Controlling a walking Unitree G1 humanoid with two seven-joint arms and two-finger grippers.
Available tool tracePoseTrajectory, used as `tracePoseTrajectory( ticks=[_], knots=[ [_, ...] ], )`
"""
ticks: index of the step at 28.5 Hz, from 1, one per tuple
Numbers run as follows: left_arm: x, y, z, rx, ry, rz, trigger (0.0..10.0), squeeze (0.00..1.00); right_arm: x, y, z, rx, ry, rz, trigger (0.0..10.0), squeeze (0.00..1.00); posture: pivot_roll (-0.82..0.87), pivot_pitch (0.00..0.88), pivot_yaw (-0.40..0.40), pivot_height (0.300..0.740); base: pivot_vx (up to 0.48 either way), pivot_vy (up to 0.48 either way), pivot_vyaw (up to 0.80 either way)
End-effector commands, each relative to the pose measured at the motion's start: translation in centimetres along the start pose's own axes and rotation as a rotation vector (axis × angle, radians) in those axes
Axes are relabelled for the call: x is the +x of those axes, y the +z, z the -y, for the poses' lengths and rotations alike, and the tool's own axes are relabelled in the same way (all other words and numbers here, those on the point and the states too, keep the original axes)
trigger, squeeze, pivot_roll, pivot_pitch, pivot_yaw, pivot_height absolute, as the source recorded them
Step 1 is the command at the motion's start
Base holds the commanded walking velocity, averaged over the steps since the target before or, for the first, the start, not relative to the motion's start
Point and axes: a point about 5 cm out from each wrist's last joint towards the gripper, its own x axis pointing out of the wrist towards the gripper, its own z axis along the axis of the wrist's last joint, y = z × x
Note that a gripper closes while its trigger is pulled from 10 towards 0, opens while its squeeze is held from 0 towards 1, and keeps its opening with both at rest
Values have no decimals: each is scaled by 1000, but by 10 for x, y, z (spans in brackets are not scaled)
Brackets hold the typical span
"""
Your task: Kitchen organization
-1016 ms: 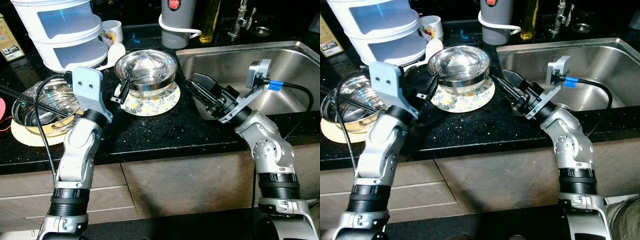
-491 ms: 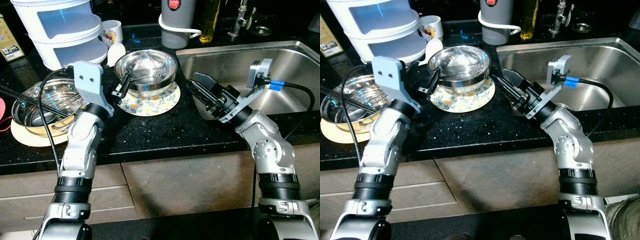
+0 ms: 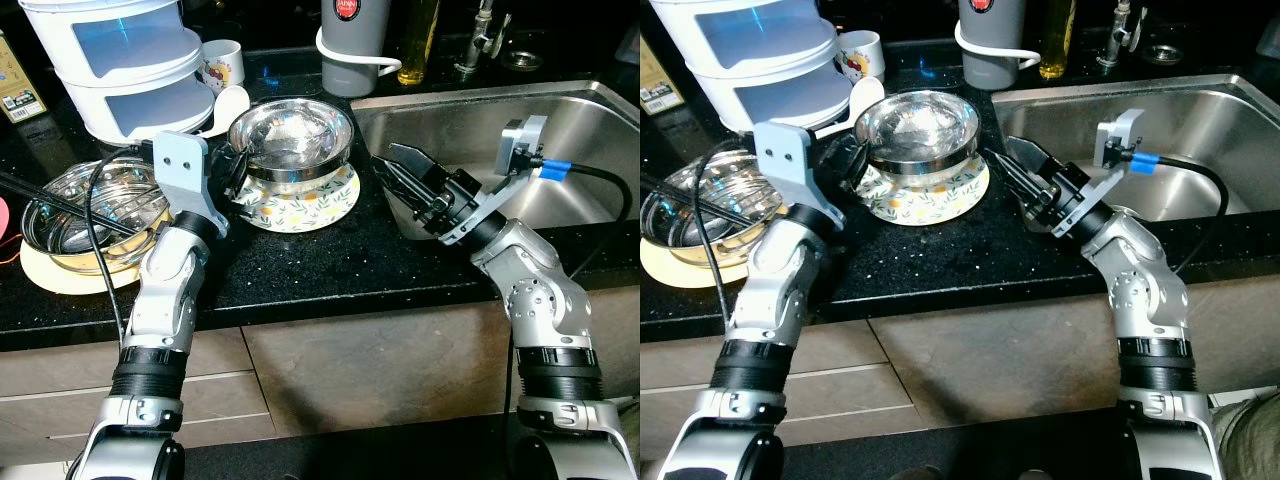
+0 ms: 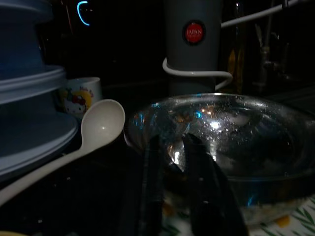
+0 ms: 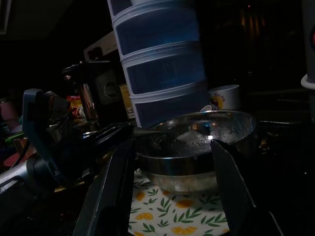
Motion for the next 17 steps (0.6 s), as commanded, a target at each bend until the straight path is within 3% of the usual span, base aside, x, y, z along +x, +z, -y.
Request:
tracePoseTrajectory(
  ticks=[1, 12, 17],
  knots=[
    [-1, -2, -4, -4, 6, -2, 0, 0, -1, 1, -2, 3, 3, -1, 10000, 0, -8, 59, -10, 732, 0, 0, 0],
    [7, 11, 2, -7, -24, 58, 0, 0, 0, 2, -2, 2, 4, 1, 10000, 0, -5, 55, -13, 732, 0, 0, 0],
    [14, 33, 11, -8, -73, 139, 0, 0, 1, 2, -2, 4, 6, 5, 10000, 0, -1, 51, -15, 732, 0, 0, 0]
  ],
)
